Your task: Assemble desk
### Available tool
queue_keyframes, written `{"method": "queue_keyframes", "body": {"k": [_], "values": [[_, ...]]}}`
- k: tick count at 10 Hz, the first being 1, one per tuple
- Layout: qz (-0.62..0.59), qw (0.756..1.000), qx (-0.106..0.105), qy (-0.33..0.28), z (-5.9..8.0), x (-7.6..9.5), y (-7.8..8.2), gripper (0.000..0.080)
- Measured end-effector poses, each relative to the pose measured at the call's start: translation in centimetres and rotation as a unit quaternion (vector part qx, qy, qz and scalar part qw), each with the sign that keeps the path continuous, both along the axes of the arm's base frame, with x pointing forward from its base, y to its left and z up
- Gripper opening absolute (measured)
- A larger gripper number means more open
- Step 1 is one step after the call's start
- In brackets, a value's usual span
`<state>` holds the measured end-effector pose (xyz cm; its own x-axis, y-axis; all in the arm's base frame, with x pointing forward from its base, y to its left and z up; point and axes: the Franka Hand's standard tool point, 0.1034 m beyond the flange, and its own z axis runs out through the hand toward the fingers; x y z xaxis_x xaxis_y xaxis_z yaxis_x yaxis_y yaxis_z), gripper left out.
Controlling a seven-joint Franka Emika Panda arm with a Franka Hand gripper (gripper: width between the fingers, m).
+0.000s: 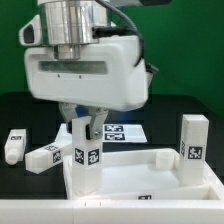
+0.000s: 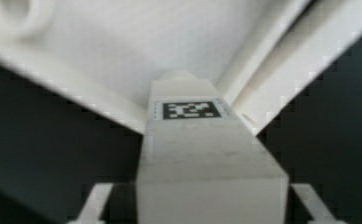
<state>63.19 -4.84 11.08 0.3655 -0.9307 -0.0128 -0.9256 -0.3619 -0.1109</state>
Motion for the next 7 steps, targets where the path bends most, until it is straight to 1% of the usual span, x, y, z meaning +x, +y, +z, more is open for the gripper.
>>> {"method": "queue_keyframes", "body": {"k": [1,3,5,6,7], "values": [[-0.041,0.999,0.013,-0.003,-0.05,-0.02,-0.34,0.0290],[-0.116,0.993,0.021,0.003,-0.07,-0.06,-0.23,0.0290],[-0.162,0.986,0.027,0.005,-0.07,-0.08,-0.23,0.0290],[-0.281,0.958,0.057,0.008,-0.12,-0.24,-0.23,0.0290],[-0.350,0.934,0.074,-0.010,-0.28,-0.51,-0.37,0.0290]]}}
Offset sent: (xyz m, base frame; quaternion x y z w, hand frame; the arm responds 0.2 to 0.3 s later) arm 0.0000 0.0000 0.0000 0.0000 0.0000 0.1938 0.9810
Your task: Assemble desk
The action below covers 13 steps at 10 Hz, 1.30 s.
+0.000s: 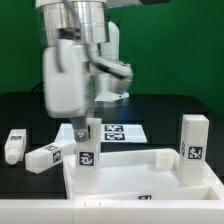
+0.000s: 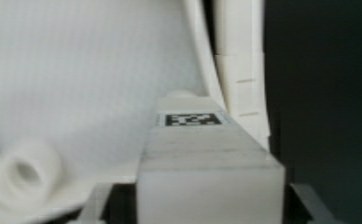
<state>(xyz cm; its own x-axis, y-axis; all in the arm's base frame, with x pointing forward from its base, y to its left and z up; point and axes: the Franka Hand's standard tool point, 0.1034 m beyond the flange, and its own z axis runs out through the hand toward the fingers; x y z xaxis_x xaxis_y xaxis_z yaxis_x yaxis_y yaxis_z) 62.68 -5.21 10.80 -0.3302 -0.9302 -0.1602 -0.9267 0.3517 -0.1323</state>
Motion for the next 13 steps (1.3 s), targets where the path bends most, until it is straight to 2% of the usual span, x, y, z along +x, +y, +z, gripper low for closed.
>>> {"method": "queue_keyframes", "body": {"k": [1,2,3,4,5,6,8,9,10,11,12,13], "values": [[0.015,1.000,-0.003,-0.002,0.0,-0.2,0.1,0.0290],[0.042,0.999,-0.010,-0.001,-0.1,-0.2,0.1,0.0370],[0.150,0.988,-0.034,-0.003,-0.1,-0.1,0.3,0.0547],[0.261,0.964,-0.056,-0.013,0.0,0.0,0.5,0.0547],[0.337,0.939,-0.063,-0.016,-0.1,-0.2,0.9,0.0629],[0.352,0.934,-0.065,-0.017,-0.2,-0.2,1.3,0.0629],[0.414,0.907,-0.076,-0.023,-0.2,-0.3,1.1,0.0646],[0.481,0.872,-0.087,-0.024,-0.1,-0.2,0.9,0.0646],[0.578,0.809,-0.106,-0.025,0.3,0.4,0.5,0.0649],[0.622,0.774,-0.115,-0.033,0.5,0.9,0.1,0.0624],[0.592,0.797,-0.110,-0.031,0.3,0.9,0.2,0.0624],[0.594,0.796,-0.111,-0.030,0.3,0.8,0.2,0.0490]]}}
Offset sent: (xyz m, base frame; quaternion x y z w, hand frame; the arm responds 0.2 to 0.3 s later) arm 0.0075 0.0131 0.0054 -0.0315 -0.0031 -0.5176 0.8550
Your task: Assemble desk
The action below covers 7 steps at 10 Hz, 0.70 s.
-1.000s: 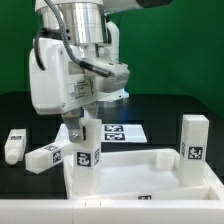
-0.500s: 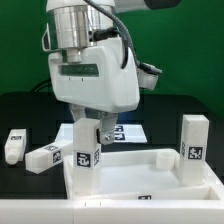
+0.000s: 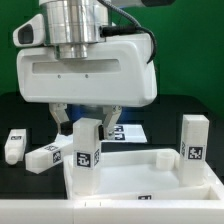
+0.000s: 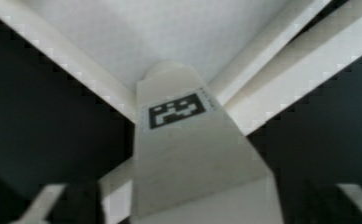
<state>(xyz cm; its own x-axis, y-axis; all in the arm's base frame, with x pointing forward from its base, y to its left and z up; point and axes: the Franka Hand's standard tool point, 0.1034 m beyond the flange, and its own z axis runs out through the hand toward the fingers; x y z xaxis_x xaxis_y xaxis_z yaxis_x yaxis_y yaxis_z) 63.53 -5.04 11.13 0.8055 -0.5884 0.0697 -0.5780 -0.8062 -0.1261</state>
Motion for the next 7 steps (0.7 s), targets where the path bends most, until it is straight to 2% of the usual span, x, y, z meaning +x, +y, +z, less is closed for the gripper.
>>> {"method": "queue_keyframes", "body": {"k": [1,2,3,4,5,6,7], "values": [[-0.005,1.000,0.001,0.000,-0.01,0.00,0.00,0.0354],[-0.052,0.999,0.005,0.004,-0.07,-0.13,-0.30,0.0354],[-0.117,0.993,0.013,0.010,-0.06,-0.21,-0.40,0.0288],[-0.195,0.980,0.024,0.018,0.08,-0.32,-0.50,0.0288],[-0.302,0.952,0.040,0.025,0.13,-0.43,-0.52,0.0288],[-0.405,0.911,0.061,0.037,0.00,-0.64,-0.27,0.0288],[-0.467,0.880,0.078,0.043,-0.12,-0.62,-0.09,0.0288]]}}
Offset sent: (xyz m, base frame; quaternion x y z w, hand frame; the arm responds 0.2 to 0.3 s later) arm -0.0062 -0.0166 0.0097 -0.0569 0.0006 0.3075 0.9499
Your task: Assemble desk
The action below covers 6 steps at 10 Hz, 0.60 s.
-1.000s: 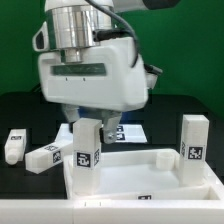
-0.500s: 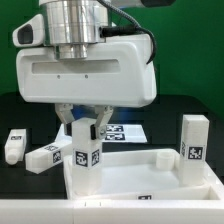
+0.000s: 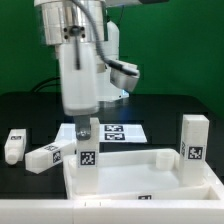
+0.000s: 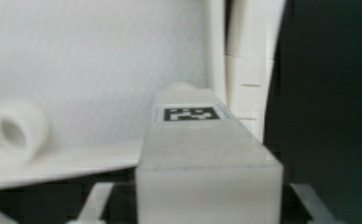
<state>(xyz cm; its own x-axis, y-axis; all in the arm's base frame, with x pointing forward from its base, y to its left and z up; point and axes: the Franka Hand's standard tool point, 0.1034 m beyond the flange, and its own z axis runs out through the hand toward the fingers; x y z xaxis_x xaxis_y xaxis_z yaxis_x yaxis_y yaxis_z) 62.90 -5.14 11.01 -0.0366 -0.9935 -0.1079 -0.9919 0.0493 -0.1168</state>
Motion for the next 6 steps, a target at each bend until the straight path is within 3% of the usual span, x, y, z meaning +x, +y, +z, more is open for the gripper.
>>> {"method": "queue_keyframes", "body": {"k": [2,4,5,6], "values": [[-0.093,0.995,0.017,0.007,0.03,0.08,0.29,0.0288],[-0.089,0.996,0.016,0.007,0.02,0.07,0.27,0.0288],[-0.056,0.998,0.012,0.005,0.02,0.06,0.38,0.0338],[0.039,0.999,0.001,-0.003,0.07,0.13,0.78,0.0476]]}}
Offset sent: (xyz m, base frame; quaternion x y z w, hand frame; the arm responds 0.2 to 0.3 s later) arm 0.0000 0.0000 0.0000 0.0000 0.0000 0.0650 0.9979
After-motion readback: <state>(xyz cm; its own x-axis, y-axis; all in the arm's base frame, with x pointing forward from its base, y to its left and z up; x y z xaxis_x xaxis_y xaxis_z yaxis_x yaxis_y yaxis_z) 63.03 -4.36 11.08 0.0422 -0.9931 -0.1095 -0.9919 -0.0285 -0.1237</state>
